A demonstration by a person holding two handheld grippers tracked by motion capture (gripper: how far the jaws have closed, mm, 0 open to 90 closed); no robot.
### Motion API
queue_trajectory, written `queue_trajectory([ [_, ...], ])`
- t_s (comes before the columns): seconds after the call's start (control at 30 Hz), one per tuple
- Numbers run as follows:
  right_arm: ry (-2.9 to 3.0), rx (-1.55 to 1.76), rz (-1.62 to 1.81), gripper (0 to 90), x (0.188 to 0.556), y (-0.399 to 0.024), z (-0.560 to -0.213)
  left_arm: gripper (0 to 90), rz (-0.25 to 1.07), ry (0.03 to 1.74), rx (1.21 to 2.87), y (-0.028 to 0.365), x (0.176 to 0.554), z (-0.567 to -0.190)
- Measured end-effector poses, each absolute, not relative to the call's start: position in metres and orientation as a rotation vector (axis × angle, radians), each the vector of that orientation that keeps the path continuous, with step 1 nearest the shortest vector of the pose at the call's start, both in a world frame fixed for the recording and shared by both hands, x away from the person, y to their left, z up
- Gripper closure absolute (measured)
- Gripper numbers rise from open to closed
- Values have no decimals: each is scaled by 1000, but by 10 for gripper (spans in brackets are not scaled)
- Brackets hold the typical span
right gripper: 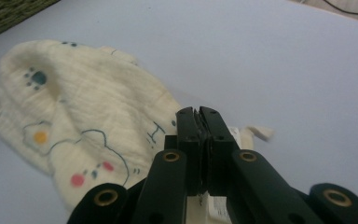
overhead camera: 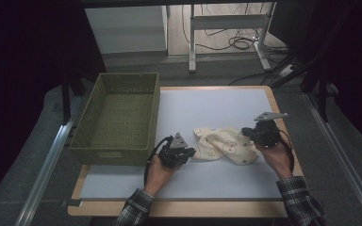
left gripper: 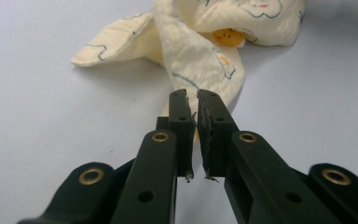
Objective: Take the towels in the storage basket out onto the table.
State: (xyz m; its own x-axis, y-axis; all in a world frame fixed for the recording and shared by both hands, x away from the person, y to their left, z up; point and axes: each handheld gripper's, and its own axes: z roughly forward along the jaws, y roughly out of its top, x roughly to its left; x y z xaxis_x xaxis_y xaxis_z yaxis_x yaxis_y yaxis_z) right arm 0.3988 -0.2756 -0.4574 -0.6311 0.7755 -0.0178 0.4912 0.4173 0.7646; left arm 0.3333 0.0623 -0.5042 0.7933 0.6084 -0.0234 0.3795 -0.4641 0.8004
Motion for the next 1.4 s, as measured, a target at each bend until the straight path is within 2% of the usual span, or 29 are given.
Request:
queue_trajectory([
  [0.2,2288,1096,1145,874,363,-303,-445,836,321,727,2108,67,325,-503],
  [0.23,2284,1097,1158,874,352,-310,-444,766,313,731,2105,67,326,-504],
  [0.27,2284,1097,1158,874,352,-310,-444,766,304,736,2100,66,327,-506],
  [0.3,2281,1098,1167,874,347,-314,-445,681,294,740,2098,64,329,-509],
  [0.33,2282,1105,1171,874,341,-318,-445,681,279,739,2094,60,330,-511],
  [0.4,2276,1122,1160,874,327,-328,-450,616,253,726,2097,55,331,-515],
  [0.67,2275,1180,1169,873,305,-348,-468,533,203,670,2182,33,328,-530],
  [0.77,2288,1209,1144,873,297,-355,-481,509,232,684,2213,29,328,-536],
  [0.93,2308,1243,1148,872,288,-360,-495,485,270,768,2162,37,336,-536],
  [1.0,2317,1253,1149,871,283,-361,-501,501,264,780,2186,38,338,-539],
  [1.07,2329,1259,1148,865,279,-361,-507,600,270,787,2175,38,336,-540],
  [1.1,2333,1260,1145,852,278,-361,-509,600,258,792,2176,38,335,-539],
  [1.13,2334,1262,1142,828,276,-361,-510,675,232,787,2177,38,335,-538],
  [1.17,2319,1255,1145,780,275,-361,-508,861,165,786,2168,38,334,-538],
  [1.4,2262,1226,1170,710,284,-362,-491,893,157,792,2175,47,326,-535],
])
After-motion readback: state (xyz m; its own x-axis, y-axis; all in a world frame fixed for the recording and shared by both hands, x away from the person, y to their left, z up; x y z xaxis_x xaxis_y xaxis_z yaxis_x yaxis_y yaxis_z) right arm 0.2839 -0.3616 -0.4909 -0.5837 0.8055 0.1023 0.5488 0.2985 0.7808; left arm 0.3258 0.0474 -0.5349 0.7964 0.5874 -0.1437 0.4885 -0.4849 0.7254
